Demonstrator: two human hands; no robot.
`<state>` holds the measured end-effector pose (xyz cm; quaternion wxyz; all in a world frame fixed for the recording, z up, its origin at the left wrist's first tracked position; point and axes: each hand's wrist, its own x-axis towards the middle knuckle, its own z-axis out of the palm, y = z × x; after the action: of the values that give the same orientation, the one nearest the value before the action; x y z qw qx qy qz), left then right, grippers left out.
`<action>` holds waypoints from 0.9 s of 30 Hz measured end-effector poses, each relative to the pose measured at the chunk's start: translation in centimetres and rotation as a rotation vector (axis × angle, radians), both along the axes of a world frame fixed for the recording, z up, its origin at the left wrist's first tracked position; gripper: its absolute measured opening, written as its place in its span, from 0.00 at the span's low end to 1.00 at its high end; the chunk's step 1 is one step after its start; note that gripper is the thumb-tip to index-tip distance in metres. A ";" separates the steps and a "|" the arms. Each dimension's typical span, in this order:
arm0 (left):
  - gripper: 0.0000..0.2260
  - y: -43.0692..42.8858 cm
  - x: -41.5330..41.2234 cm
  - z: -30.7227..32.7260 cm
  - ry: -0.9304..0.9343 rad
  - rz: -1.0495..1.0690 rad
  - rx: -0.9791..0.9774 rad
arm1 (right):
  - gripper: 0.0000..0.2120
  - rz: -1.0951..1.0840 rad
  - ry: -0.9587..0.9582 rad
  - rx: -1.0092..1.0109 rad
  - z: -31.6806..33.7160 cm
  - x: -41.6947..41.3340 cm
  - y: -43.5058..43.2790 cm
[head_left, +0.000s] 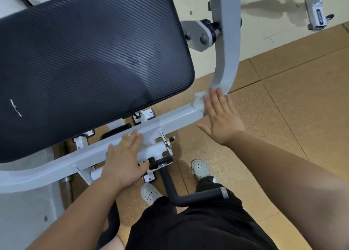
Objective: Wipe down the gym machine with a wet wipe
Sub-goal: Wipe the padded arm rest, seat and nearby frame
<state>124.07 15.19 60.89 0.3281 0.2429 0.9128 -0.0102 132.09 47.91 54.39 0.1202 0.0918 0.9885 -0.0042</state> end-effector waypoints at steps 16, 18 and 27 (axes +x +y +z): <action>0.39 -13.8 -2.4 -0.1 0.046 0.070 -0.174 | 0.44 0.262 -0.161 -0.142 0.5 -2.9 -20.2; 0.40 -14.7 -2.8 0.2 0.038 0.046 -0.140 | 0.44 0.103 -0.164 -0.088 0.9 -2.2 -17.8; 0.42 -14.9 -3.5 0.2 -0.023 0.055 -0.121 | 0.60 -0.058 -0.253 -0.128 3.9 -5.0 -18.8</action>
<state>120.55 0.31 61.11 0.3528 0.1974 0.9131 -0.0535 127.10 29.15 58.30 0.2496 0.1122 0.9600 -0.0592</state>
